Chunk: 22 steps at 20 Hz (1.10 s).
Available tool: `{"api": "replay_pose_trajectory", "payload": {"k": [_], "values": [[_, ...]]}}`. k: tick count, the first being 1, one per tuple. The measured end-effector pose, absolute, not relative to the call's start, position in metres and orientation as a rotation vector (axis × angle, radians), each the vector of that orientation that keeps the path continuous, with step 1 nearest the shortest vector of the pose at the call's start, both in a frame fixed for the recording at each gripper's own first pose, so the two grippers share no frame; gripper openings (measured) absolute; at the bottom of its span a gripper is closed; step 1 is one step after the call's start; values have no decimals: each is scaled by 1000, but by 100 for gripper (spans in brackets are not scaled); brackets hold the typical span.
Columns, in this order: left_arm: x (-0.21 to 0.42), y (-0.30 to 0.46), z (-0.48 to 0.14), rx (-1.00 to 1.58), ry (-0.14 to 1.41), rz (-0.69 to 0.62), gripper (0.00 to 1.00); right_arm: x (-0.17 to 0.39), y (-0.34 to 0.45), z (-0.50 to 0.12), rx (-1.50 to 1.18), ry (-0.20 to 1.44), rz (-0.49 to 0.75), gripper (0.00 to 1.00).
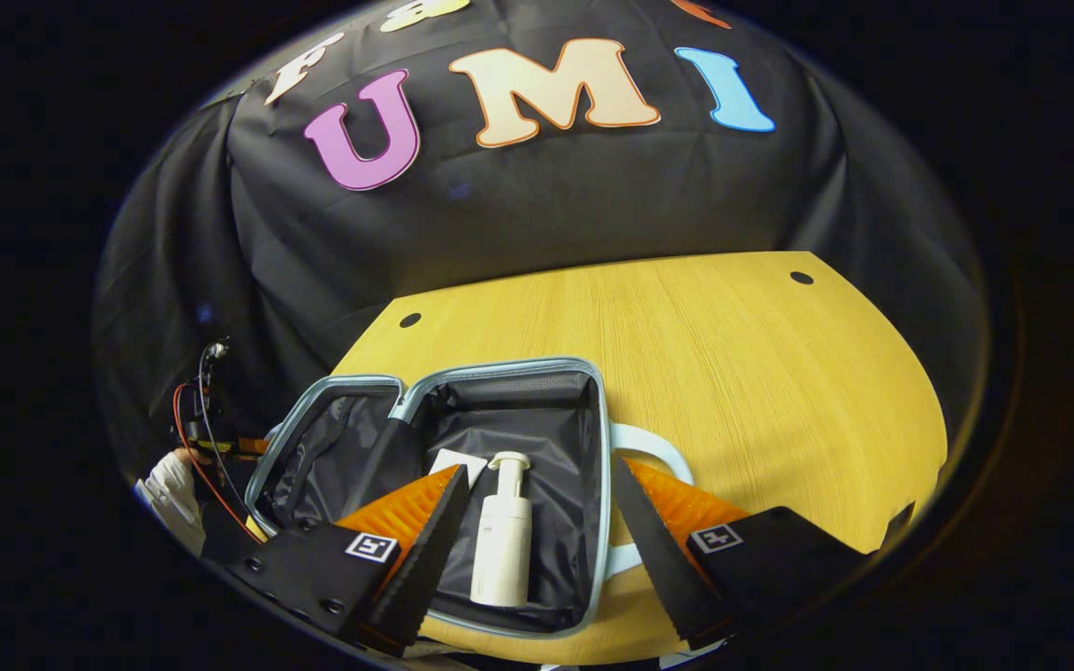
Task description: First open the suitcase, pack the skin care products into it, and then close the suitcase.
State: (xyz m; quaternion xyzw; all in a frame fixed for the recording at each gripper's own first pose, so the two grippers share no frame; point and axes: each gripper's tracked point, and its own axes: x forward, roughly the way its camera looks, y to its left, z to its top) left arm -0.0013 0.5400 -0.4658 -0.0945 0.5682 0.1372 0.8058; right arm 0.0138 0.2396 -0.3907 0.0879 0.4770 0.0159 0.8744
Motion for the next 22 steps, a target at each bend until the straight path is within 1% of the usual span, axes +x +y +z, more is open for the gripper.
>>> {"api": "replay_pose_trajectory", "payload": {"k": [1,2,3,4,6,7,8,11,16,22], "values": [[-2,540,-463,-173,1233,300,11,14,239,-391,189,995,38,98],[1,538,-460,-155,1224,300,10,14,239,-390,198,992,44,93],[3,535,-453,-139,1219,296,6,14,238,-388,206,982,51,93],[1,534,-445,-114,1225,297,5,15,236,-386,211,973,58,98],[8,536,-420,-54,1189,303,5,13,233,-383,220,966,78,98],[11,535,-405,-38,1169,308,4,12,229,-381,222,962,85,93],[13,529,-388,-37,1159,311,4,12,225,-379,220,954,93,98],[23,513,-338,-9,1085,294,4,9,210,-371,211,934,115,98],[43,459,-261,43,958,228,4,14,187,-350,241,882,123,98],[56,386,-214,89,860,134,2,14,163,-327,235,826,127,98]]}}
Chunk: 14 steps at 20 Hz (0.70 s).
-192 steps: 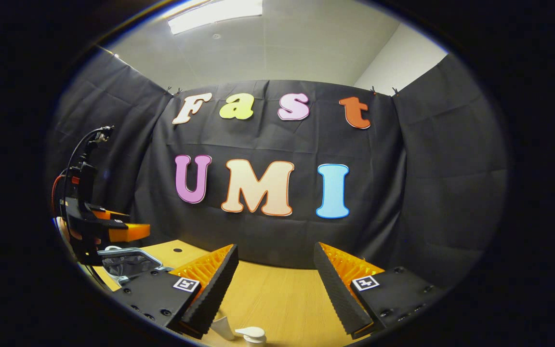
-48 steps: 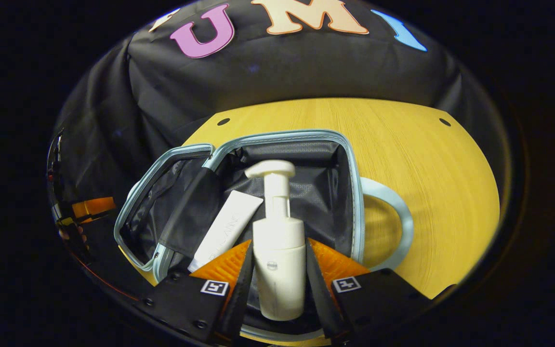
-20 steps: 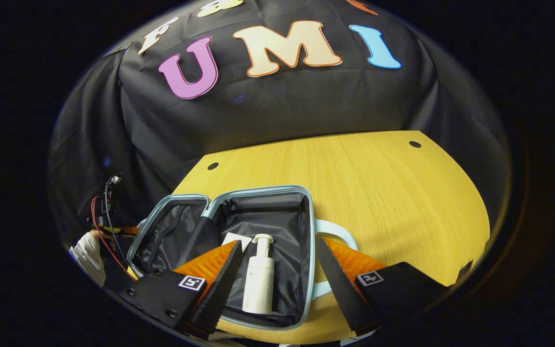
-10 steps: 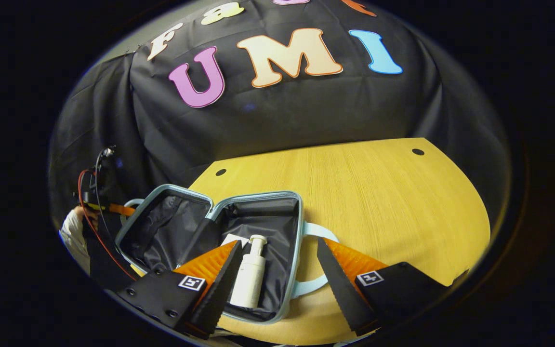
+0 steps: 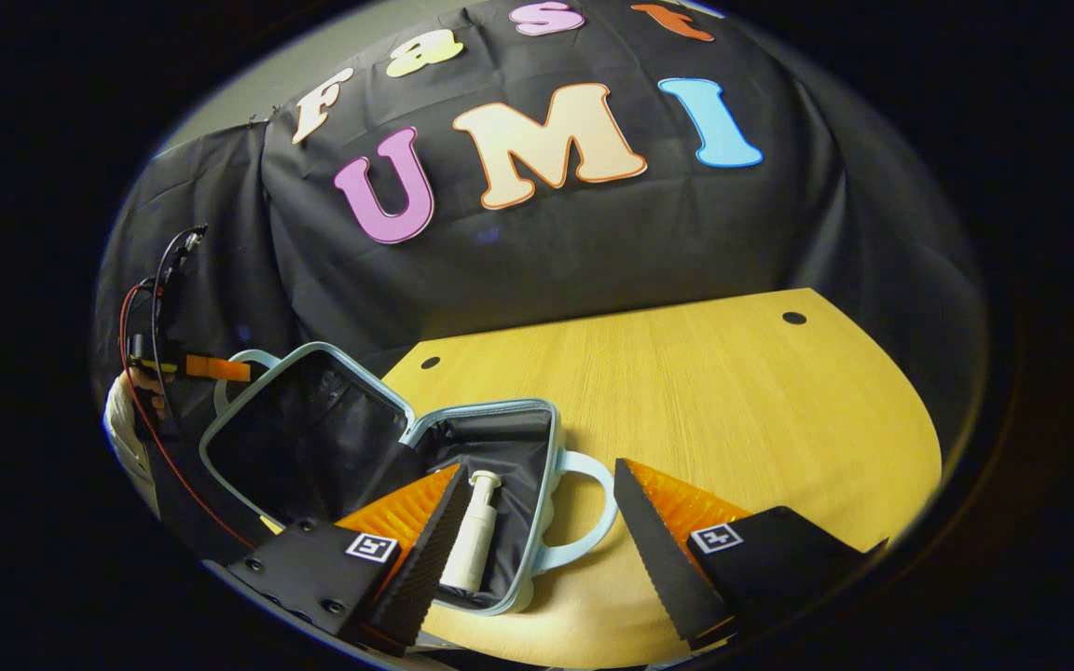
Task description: First open the suitcase, pack the skin care products into it, and then close the suitcase.
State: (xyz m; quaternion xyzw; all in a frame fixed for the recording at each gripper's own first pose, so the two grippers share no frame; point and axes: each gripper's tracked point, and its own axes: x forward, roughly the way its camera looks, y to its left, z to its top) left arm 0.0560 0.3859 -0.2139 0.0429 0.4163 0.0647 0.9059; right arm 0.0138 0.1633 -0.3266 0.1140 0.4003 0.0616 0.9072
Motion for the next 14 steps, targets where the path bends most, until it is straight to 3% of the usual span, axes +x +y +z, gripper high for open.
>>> {"api": "replay_pose_trajectory", "payload": {"k": [7,14], "values": [[68,304,-184,6,778,17,3,11,133,-300,198,741,107,98],[76,189,-177,-72,748,-196,3,9,102,-276,147,685,93,98]]}}
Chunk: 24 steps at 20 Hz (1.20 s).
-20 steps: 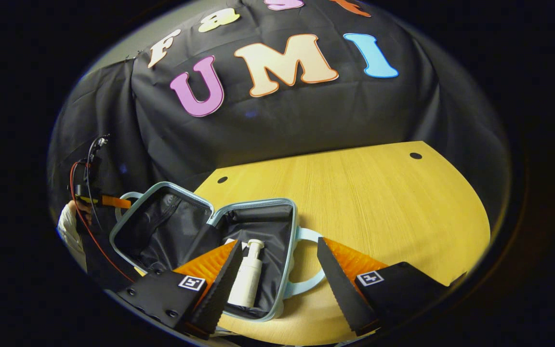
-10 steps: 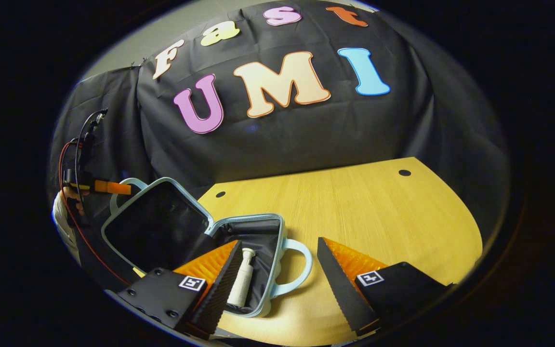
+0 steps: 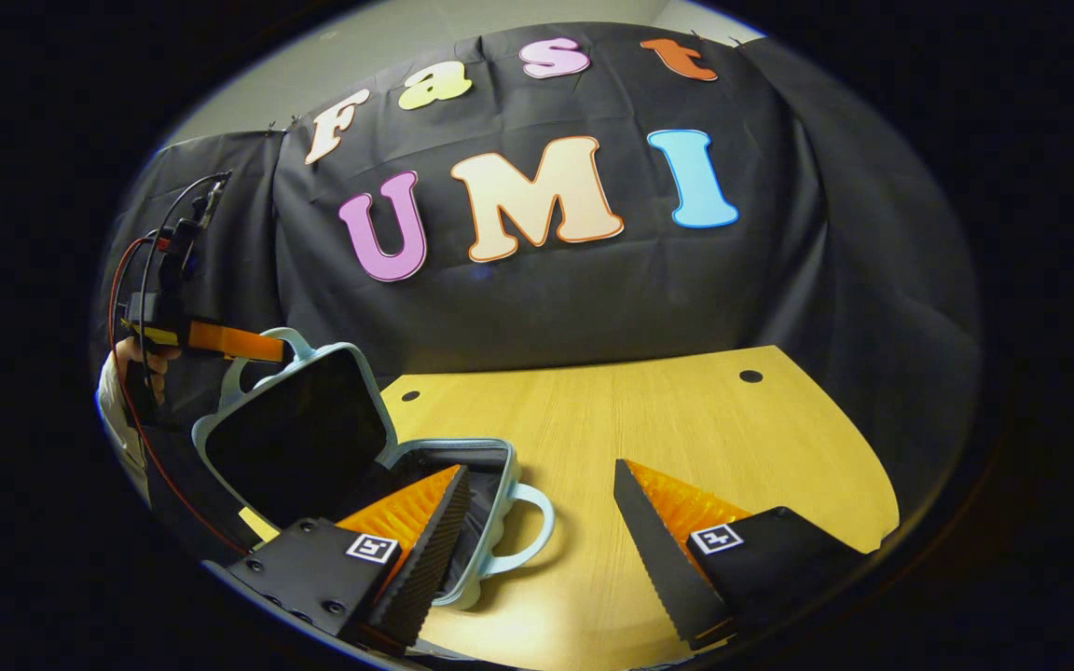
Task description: First open the suitcase, pack the skin care products into it, and then close the suitcase.
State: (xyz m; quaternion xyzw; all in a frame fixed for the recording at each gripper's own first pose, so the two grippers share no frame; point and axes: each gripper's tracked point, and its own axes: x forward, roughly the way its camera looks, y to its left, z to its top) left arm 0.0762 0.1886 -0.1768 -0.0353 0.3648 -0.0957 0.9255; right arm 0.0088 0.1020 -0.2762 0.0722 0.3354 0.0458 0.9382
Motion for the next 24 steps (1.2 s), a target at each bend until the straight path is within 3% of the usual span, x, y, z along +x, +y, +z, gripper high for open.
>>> {"api": "replay_pose_trajectory", "payload": {"k": [5,14,24], "values": [[70,109,-194,-122,787,-339,4,0,76,-268,115,673,75,98],[41,21,-255,-83,917,-461,5,-25,23,-267,112,694,-13,98],[10,-27,-352,-22,1072,-469,6,-51,-22,-268,89,726,-83,97]]}}
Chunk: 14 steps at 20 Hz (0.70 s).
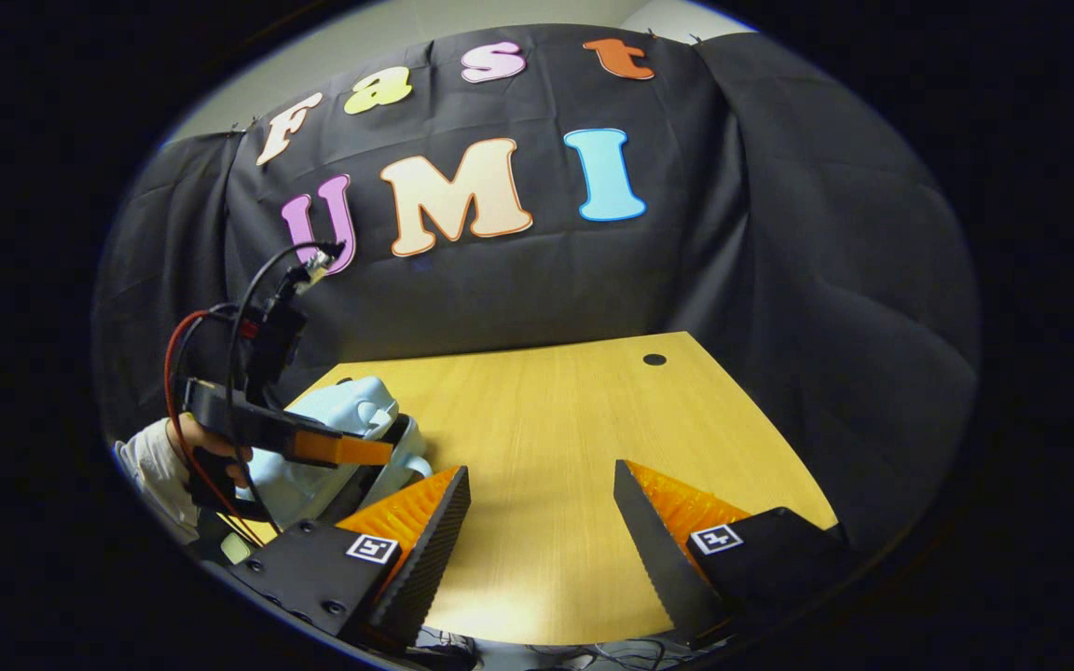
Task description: First open the suitcase, pack the skin care products into it, and then close the suitcase.
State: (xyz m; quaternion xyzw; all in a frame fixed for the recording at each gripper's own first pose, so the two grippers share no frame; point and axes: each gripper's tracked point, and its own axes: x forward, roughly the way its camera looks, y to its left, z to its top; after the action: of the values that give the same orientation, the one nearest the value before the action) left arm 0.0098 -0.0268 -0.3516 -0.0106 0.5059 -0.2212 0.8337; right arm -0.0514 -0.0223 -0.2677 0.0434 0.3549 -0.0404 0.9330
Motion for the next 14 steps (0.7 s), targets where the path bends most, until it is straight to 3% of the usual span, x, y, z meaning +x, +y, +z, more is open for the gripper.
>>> {"api": "replay_pose_trajectory", "payload": {"k": [6,7,8,9,11,14], "values": [[-3,-40,-384,-13,1085,-431,11,-57,-41,-267,70,723,-90,98],[-1,-46,-377,-18,1057,-427,38,-56,-44,-267,64,720,-87,98],[2,-49,-371,-8,1020,-408,51,-55,-46,-266,59,716,-83,98],[8,-52,-360,3,965,-391,72,-53,-47,-265,59,710,-78,98],[27,-54,-325,21,813,-359,98,-46,-49,-260,56,693,-69,98],[52,-57,-251,50,589,-334,97,-29,-51,-243,36,637,-67,98]]}}
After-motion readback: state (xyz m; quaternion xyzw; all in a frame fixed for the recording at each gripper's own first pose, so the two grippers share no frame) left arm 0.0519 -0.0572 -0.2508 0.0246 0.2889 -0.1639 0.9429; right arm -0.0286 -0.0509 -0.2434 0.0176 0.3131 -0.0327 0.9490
